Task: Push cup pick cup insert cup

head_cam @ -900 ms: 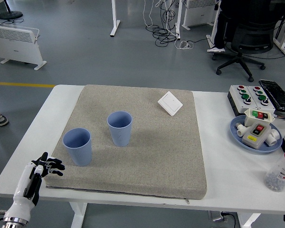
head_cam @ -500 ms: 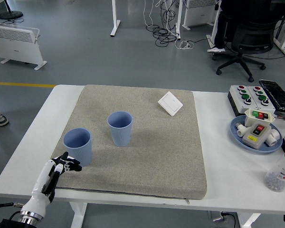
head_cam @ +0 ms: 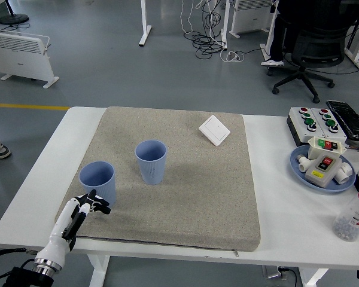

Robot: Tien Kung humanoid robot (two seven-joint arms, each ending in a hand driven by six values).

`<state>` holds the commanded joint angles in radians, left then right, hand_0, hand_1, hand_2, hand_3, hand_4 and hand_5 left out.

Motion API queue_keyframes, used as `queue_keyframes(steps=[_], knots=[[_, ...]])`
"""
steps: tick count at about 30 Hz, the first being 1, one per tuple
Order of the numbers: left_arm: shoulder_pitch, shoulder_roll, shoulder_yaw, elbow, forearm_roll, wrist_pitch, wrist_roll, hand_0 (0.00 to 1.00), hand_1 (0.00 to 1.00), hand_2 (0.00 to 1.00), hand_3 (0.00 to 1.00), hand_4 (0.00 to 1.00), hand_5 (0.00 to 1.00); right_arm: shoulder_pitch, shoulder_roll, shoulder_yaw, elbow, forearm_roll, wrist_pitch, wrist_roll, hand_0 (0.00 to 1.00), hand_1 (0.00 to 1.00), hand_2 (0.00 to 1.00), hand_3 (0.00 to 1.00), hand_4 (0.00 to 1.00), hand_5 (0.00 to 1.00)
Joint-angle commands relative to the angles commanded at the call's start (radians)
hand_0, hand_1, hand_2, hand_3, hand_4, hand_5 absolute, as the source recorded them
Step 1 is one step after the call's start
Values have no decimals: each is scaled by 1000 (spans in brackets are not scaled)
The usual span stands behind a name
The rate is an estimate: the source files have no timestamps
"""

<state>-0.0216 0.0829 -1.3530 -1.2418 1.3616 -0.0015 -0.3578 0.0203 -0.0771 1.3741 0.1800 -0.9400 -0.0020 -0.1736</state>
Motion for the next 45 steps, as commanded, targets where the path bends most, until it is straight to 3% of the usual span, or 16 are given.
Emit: queue_keyframes(steps=[16,28,45], knots=[[-58,-5,-15,76,39,1,3,571,459,447,417,572,998,1,2,-2,0,0,-1,-2,692,600,644,552,121,495],[-113,6,-11,135,58,-2,-4,581,457,442,420,574,998,1,5,-8,0,-5,-2,-2,692,600,644,552,120,495],[-200,-17,30,229,15,-7,-22,591,457,441,419,574,998,-3,7,-23,0,-10,-3,-4,692,600,643,551,119,496]])
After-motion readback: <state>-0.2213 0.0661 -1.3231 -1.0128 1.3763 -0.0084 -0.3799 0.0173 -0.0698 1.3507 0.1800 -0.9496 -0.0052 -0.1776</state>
